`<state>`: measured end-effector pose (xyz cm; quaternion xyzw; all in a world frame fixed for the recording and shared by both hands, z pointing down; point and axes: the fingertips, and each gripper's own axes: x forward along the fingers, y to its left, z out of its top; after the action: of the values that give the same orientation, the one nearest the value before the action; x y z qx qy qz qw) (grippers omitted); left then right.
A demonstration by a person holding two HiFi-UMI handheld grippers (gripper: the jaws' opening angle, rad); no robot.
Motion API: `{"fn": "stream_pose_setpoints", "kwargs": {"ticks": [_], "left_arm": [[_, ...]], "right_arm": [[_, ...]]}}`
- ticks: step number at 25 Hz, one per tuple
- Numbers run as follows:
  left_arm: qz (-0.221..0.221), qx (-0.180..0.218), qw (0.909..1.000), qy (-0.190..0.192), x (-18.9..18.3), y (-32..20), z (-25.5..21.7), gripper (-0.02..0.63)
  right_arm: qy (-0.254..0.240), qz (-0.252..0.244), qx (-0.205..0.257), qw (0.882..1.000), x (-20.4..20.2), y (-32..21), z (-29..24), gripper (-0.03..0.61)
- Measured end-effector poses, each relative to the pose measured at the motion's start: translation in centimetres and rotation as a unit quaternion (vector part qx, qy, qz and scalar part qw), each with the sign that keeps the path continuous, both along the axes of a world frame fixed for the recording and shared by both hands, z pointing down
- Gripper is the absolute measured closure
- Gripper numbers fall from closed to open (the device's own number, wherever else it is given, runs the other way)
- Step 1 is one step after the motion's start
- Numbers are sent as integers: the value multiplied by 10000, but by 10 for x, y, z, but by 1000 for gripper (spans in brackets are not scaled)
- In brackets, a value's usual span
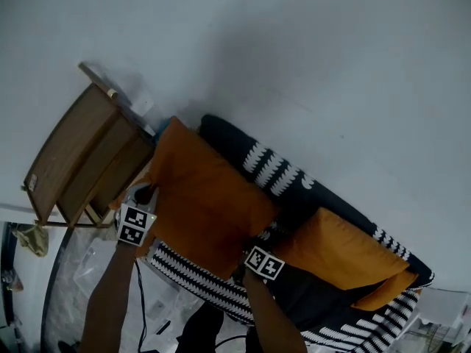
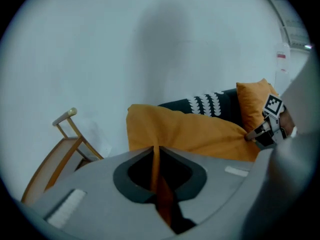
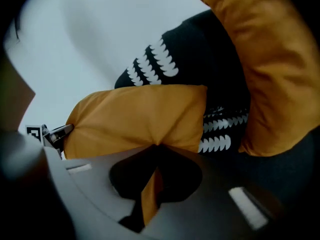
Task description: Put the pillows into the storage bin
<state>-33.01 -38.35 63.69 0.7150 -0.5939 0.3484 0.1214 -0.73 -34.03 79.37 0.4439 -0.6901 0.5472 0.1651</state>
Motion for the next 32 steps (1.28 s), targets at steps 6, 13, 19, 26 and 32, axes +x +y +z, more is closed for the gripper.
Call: {"fn": "stream_pose_setpoints", "kwargs": {"ticks": [6,13,19,26,32], "left_arm": [[-853,371,9949,385,12,64,-52,602],[-1573,971,9819,415,30,138,-126,601],[-2241,1395,9639,349,44,225,-179,603],[-3157,1708,9328,335,50,343,-203,603],[-3941,1788,9002,489,30,455,-203,603]], "right_arm": [[135,-406,663,9969,29,7,-69,561],[185,-1055,1641,9806,42,-3,-164,560],[81,-1633,2303,9593,36,11,-242,561],[-143,-2485,2827,9264,-7,48,-297,560],[-90,-3248,3100,8935,-82,107,-332,561]]}}
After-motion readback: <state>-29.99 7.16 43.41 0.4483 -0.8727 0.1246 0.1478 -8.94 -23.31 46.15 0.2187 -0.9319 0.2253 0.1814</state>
